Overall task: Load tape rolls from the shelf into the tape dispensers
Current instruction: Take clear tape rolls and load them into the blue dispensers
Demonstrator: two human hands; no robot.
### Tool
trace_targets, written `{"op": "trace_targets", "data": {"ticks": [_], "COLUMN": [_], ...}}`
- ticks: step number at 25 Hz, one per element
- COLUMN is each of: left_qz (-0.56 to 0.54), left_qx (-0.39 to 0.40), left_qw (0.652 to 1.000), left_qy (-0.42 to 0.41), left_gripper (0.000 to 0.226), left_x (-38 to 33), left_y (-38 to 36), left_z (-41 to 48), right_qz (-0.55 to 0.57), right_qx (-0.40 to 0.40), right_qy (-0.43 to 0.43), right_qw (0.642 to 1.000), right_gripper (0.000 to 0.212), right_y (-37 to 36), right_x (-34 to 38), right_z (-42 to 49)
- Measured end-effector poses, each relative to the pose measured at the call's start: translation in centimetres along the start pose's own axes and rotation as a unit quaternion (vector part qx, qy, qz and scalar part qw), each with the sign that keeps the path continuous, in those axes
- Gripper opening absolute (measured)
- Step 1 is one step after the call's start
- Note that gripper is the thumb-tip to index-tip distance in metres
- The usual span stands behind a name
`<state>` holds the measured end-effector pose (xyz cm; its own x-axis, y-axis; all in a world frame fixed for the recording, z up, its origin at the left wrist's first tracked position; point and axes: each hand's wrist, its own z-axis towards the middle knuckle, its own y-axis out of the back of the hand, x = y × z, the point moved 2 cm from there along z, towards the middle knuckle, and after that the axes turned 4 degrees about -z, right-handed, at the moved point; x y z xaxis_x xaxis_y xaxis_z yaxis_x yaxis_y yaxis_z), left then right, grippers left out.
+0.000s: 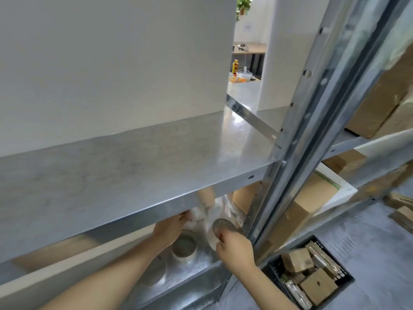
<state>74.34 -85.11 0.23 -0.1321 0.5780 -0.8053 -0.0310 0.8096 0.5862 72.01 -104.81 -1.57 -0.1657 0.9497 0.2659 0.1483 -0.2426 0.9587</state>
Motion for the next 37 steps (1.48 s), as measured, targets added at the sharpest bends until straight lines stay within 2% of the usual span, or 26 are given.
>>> {"op": "trace_targets", "data": {"ticks": [2, 4, 7, 9, 10, 12, 13, 16, 21, 25, 28, 30, 34, 37], "left_qz": [-0.104, -0.169, -0.161, -0.154, -0.154, -0.130, -0.099, 0.018, -0.073, -0.076, -0.063, -0.054, -0.077, -0.085], "left_qx": [-0.057, -0.078, -0.054, -0.075, -0.108, -0.168, -0.173, -0.157, -0.220, -0.257, -0.299, -0.328, -0.382, -0.429], "left_qw": [0.991, 0.980, 0.984, 0.983, 0.978, 0.967, 0.968, 0.971, 0.957, 0.946, 0.932, 0.919, 0.888, 0.852], "left_qy": [0.058, 0.069, 0.056, 0.069, 0.090, 0.140, 0.154, 0.182, 0.173, 0.182, 0.195, 0.210, 0.245, 0.288], "left_gripper": [0.012, 0.020, 0.019, 0.034, 0.033, 0.014, 0.012, 0.030, 0.028, 0.019, 0.036, 0.042, 0.025, 0.025], "left_x": [0.2, -0.2, 0.9, 3.3, 4.6, 7.5, 8.6, 12.3, 16.7, 20.7, 24.0, 25.3, 27.8, 31.0], "left_y": [3.2, 6.6, 11.6, 14.4, 15.7, 18.0, 19.0, 22.3, 28.2, 33.7, 37.5, 39.8, 43.3, 45.8], "left_z": [-1.6, -3.8, -7.7, -10.0, -11.3, -13.7, -14.9, -18.5, -28.2, -37.5, -44.4, -48.8, -56.9, -62.4], "right_qz": [-0.033, -0.068, -0.090, -0.104, -0.093, -0.043, -0.028, -0.007, -0.002, -0.003, 0.004, 0.005, -0.002, -0.019], "right_qx": [0.010, 0.044, 0.084, 0.046, 0.032, 0.032, 0.028, 0.000, 0.043, 0.057, 0.070, 0.078, 0.082, 0.085], "right_qy": [0.026, 0.047, 0.039, 0.069, 0.093, 0.143, 0.165, 0.237, 0.343, 0.417, 0.464, 0.493, 0.545, 0.587], "right_qw": [0.999, 0.996, 0.992, 0.991, 0.991, 0.988, 0.985, 0.971, 0.938, 0.907, 0.883, 0.866, 0.835, 0.805], "right_gripper": [0.020, 0.023, 0.022, 0.021, 0.018, 0.016, 0.016, 0.022, 0.018, 0.020, 0.022, 0.024, 0.023, 0.019], "right_y": [-1.0, -2.6, -4.2, -3.5, -2.8, -1.5, -1.0, -0.7, -3.0, -5.6, -7.5, -8.6, -10.8, -12.3], "right_x": [0.8, 0.7, 0.3, 1.7, 3.4, 8.0, 10.6, 18.9, 32.6, 43.7, 51.5, 56.1, 64.0, 69.3], "right_z": [1.7, 3.1, 3.9, 4.1, 4.2, 3.8, 3.7, 2.1, -4.4, -12.0, -17.7, -21.2, -27.2, -30.7]}}
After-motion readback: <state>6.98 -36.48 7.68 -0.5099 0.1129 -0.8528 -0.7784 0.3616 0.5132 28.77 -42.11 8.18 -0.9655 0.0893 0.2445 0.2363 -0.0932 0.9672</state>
